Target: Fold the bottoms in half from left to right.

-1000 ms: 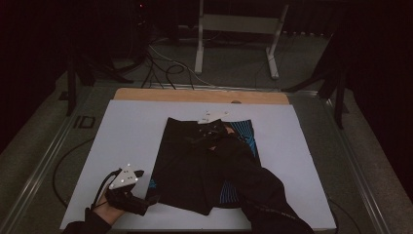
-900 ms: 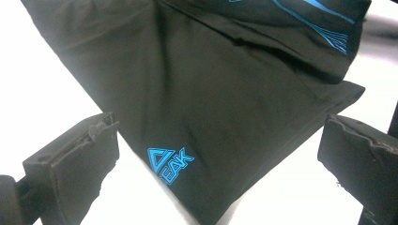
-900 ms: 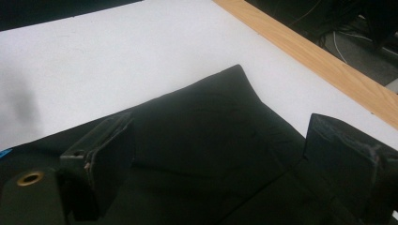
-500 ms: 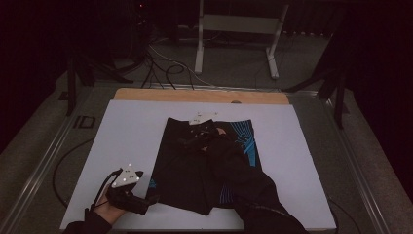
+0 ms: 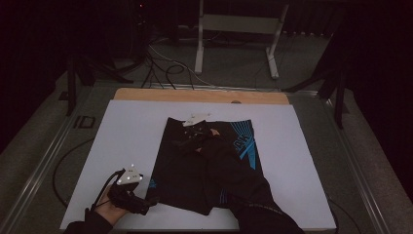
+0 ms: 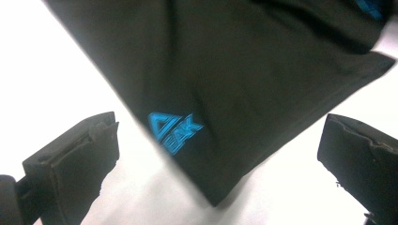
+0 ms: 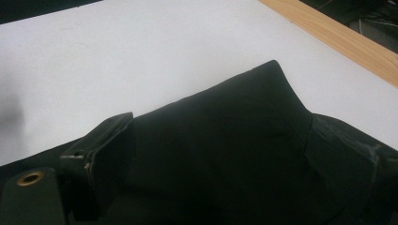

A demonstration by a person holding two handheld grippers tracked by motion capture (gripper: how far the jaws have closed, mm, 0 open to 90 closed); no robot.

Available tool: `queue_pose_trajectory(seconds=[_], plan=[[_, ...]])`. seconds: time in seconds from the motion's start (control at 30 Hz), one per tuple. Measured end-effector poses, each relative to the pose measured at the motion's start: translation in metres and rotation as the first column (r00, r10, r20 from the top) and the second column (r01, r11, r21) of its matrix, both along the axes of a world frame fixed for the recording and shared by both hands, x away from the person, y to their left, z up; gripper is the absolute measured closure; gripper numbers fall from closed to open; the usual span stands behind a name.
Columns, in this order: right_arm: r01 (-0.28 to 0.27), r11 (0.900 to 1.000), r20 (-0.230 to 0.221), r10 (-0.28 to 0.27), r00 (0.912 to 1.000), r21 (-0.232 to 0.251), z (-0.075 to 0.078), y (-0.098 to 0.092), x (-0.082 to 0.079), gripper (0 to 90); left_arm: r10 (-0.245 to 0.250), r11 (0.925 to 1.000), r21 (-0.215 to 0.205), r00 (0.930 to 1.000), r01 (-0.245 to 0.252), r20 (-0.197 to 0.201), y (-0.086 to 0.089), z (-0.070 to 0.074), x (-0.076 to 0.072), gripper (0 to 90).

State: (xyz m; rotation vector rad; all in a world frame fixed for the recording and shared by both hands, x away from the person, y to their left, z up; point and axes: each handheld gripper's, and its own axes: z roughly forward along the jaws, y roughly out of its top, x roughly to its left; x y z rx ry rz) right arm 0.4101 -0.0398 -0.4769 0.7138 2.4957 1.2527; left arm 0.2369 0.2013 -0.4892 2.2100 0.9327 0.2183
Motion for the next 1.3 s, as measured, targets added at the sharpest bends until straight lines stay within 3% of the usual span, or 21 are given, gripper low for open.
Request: queue_pose_trajectory(seconds=[0.13,0.3,0.5,0.57,0.7,0.93,1.0,1.3], plan=[[-0.013,1.0,0.004,0.013,0.9999,-0.003,0.0,0.002,0.0,9.5,0.002,0.9999,0.01,0.9996,-0.001,-0.028,0.001,0.0,0.001,0.0],[-0.008,1.0,0.001,0.008,1.0,-0.004,0.001,0.005,0.0,9.6,-0.005,0.9985,0.055,0.9977,0.009,-0.068,-0.001,-0.004,0.002,4.0],[-0.019,1.0,0.0,0.019,0.9998,-0.004,0.0,0.008,0.002,9.5,-0.006,0.9967,0.08,0.9962,0.013,-0.086,-0.002,-0.005,0.002,13.9],[-0.028,1.0,-0.003,0.028,0.9996,-0.014,-0.001,0.01,0.004,9.5,-0.003,0.9932,0.116,0.9955,0.014,-0.095,-0.004,-0.007,0.002,15.3],[-0.03,0.999,-0.005,0.03,0.9996,-0.02,-0.003,0.013,0.007,9.5,-0.004,0.9899,0.141,0.9947,0.018,-0.102,-0.006,-0.01,0.002,20.6],[-0.033,0.999,-0.01,0.033,0.9994,-0.024,-0.004,0.017,0.009,9.5,0.004,0.9816,0.191,0.9956,0.014,-0.094,-0.011,-0.014,0.002,26.1],[-0.04,0.999,-0.009,0.039,0.9992,-0.027,-0.005,0.018,0.009,9.5,-0.002,0.9782,0.207,0.9967,0.019,-0.081,-0.013,-0.014,0.001,31.2],[-0.039,0.999,-0.022,0.038,0.999,-0.028,-0.008,0.021,0.009,9.6,0.013,0.9779,0.209,0.9976,0.002,-0.068,-0.016,-0.015,0.001,40.7]])
